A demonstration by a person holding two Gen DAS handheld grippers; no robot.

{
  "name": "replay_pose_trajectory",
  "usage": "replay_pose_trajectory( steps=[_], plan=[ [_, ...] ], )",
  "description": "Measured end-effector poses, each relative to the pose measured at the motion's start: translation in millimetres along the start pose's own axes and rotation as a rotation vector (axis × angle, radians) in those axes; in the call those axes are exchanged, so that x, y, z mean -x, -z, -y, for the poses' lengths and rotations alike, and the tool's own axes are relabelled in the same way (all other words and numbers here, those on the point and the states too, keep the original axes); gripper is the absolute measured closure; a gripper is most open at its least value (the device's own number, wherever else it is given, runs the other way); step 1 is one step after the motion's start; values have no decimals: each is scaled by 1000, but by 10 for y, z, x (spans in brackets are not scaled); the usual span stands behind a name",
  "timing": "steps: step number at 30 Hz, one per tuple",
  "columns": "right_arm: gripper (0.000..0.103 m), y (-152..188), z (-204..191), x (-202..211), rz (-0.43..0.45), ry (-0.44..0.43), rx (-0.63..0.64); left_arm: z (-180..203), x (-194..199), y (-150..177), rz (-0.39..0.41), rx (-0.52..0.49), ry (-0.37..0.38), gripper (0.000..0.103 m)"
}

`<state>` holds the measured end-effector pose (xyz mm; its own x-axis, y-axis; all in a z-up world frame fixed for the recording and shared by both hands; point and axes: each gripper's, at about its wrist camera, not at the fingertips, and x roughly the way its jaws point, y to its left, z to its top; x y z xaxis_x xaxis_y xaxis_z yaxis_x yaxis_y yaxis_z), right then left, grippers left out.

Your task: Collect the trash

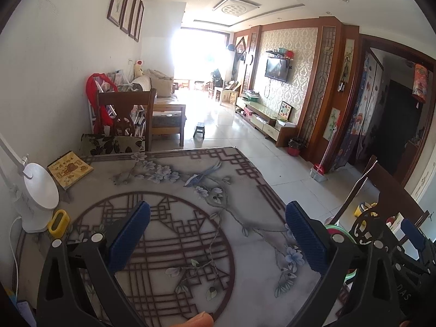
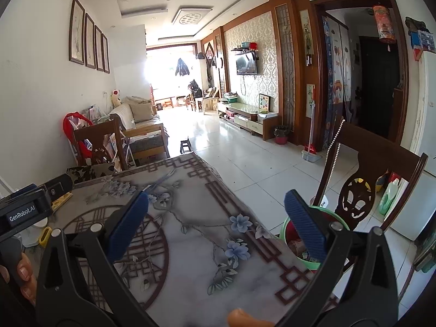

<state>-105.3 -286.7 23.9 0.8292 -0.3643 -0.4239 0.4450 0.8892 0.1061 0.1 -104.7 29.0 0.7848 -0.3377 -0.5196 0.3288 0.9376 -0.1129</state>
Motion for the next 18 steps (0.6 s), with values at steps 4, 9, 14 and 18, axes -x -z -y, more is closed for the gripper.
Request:
replay_pose_trajectory(
  steps=[4, 9, 14, 18],
  plan=[
    [4, 5, 8, -44, -18, 0, -7, 4, 1, -8, 6, -7, 0, 8],
    [4, 18, 3, -63, -24, 0, -4, 20, 2, -25, 3, -10, 0, 8],
    [4, 23, -5, -64, -24, 2, -2, 23, 7, -27, 2, -11, 0, 8],
    [5, 22, 17, -86, -26, 3, 6, 24, 3, -27, 1, -12, -2, 8]
  ],
)
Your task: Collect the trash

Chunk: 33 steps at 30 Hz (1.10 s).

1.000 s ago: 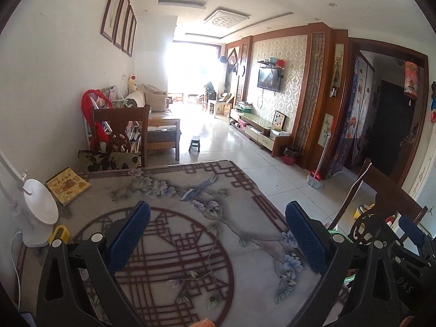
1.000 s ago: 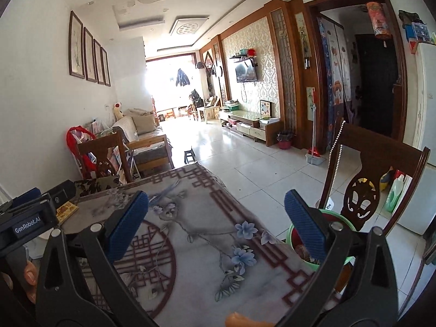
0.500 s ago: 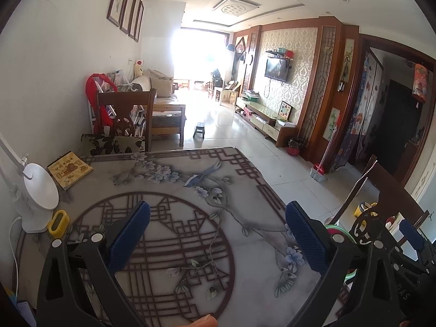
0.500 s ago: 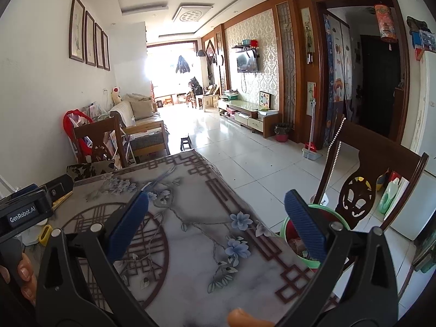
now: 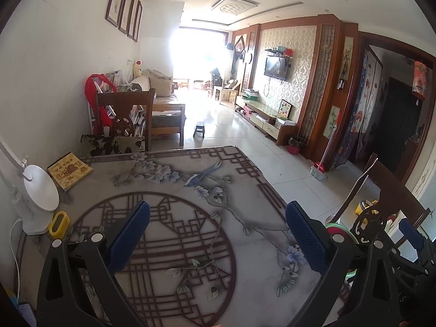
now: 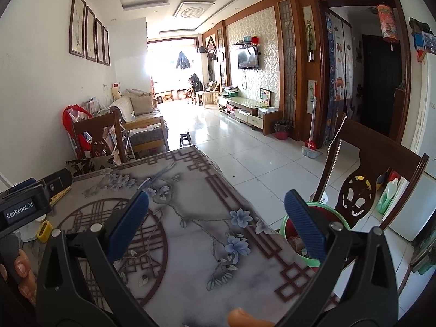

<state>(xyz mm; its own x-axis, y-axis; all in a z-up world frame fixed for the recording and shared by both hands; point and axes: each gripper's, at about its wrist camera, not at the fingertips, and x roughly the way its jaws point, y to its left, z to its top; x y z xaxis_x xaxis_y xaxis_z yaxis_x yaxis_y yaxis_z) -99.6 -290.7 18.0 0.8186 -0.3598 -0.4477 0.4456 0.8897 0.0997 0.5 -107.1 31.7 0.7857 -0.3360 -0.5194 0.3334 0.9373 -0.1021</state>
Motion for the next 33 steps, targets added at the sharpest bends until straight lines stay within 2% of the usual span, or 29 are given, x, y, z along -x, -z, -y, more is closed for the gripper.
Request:
replay_pose_trajectory(
  steps=[33],
  plan=[
    [4, 16, -26, -116, -51, -34, 42, -61, -61, 56, -9, -4, -6, 8]
  ],
)
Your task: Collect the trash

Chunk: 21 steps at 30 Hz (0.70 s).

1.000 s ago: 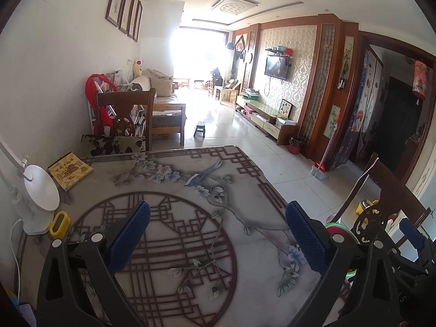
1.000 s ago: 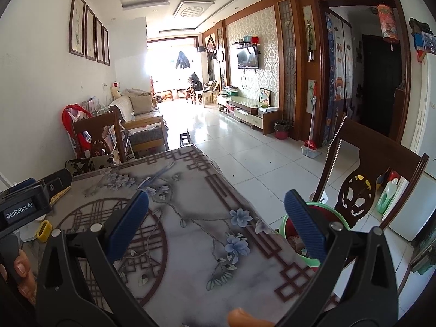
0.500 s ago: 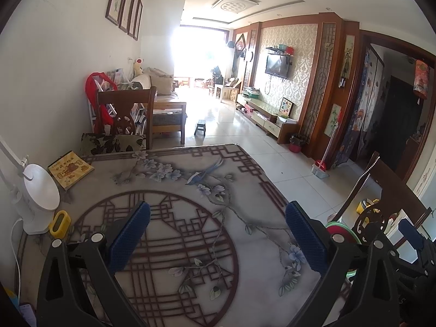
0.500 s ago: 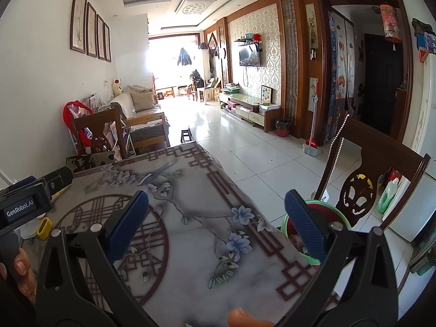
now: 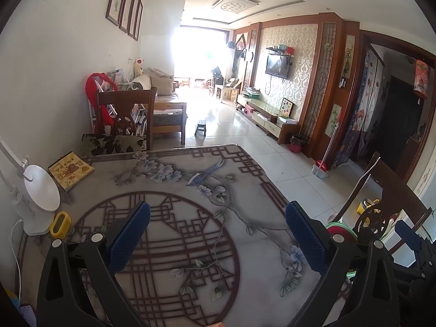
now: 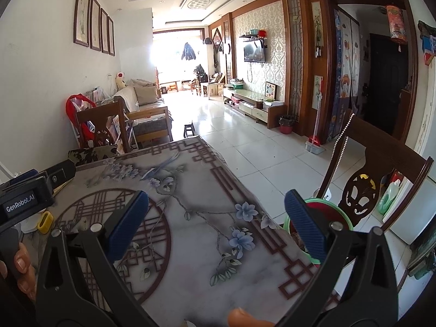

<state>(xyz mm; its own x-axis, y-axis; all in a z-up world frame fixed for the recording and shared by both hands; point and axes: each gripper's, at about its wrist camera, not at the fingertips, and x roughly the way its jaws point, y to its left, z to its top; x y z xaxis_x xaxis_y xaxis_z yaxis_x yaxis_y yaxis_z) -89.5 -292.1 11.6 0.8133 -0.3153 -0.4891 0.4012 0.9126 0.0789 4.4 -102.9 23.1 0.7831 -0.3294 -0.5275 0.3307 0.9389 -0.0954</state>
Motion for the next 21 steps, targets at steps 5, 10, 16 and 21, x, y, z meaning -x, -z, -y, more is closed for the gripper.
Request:
replay_pose_trajectory(
  steps=[5, 10, 16, 21],
  plan=[
    [4, -10, -26, -16, -2, -2, 7, -3, 3, 1, 0, 1, -1, 8],
    [4, -9, -24, -40, -11, -5, 7, -17, 8, -6, -1, 2, -2, 8],
    [4, 4, -22, -67, -19, -4, 9, -16, 9, -6, -2, -4, -2, 8],
    [4, 22, -18, -97, -30, -5, 10, 1, 4, -13, -2, -1, -3, 8]
  ],
)
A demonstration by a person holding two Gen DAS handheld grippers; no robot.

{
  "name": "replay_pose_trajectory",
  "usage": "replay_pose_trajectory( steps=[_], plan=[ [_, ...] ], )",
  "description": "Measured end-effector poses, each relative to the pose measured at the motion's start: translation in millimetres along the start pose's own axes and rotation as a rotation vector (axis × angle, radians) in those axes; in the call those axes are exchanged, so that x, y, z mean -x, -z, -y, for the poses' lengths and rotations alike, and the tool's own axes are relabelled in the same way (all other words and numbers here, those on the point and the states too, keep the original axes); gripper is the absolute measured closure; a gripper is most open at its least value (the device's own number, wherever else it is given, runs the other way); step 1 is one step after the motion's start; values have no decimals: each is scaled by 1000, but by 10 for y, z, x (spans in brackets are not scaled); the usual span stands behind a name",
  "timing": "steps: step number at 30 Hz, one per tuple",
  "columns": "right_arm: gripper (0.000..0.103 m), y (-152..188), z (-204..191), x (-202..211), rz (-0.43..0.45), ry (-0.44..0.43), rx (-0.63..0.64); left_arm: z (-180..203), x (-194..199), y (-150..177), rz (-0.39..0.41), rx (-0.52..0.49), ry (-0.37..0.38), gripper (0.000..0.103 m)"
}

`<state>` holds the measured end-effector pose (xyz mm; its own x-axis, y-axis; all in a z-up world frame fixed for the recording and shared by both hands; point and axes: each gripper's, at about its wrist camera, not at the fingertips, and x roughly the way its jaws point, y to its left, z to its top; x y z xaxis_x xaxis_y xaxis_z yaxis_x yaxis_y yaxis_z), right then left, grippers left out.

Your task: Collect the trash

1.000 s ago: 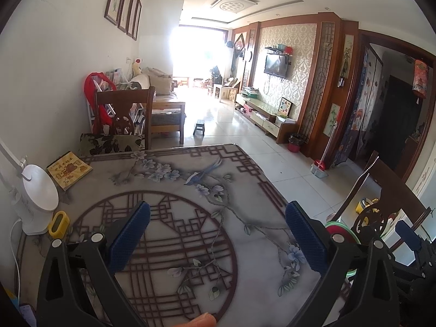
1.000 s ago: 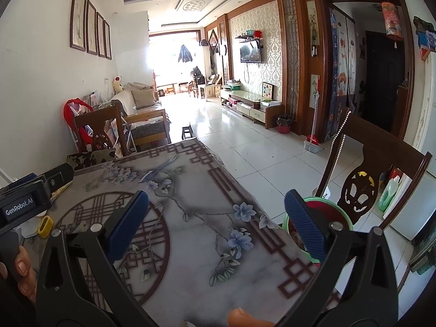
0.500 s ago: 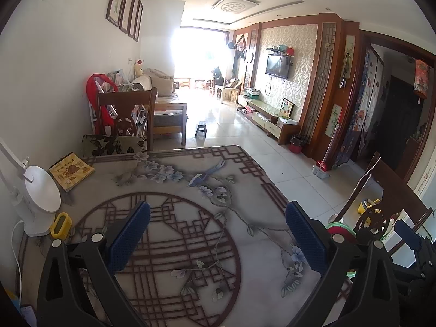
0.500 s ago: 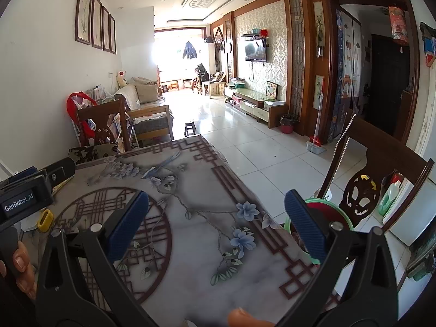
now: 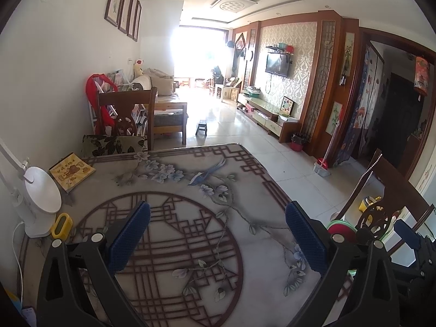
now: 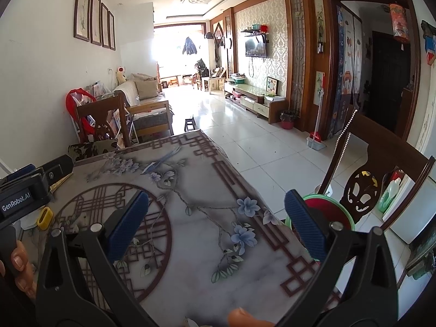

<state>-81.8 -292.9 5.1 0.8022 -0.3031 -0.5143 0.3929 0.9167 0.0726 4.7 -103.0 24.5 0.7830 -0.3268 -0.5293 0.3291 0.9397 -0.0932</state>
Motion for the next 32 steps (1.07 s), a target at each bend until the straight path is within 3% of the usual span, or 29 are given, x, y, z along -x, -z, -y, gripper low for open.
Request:
replay_pose_trajectory(
  steps=[21, 26, 29, 32],
  plan=[
    [4, 66, -104, -272, -56, -18, 17, -286, -207, 11, -57, -2, -35, 8],
    [4, 88, -175, -451, -90, -29, 33, -452, -407, 80, -91, 15, -116, 8],
    [4, 168, -265, -649, -132, -36, 66, -752, -595, 254, -147, 20, -189, 8],
    [4, 362, -370, -941, -200, -48, 115, -1227, -787, 578, -233, 44, -307, 8]
  ],
)
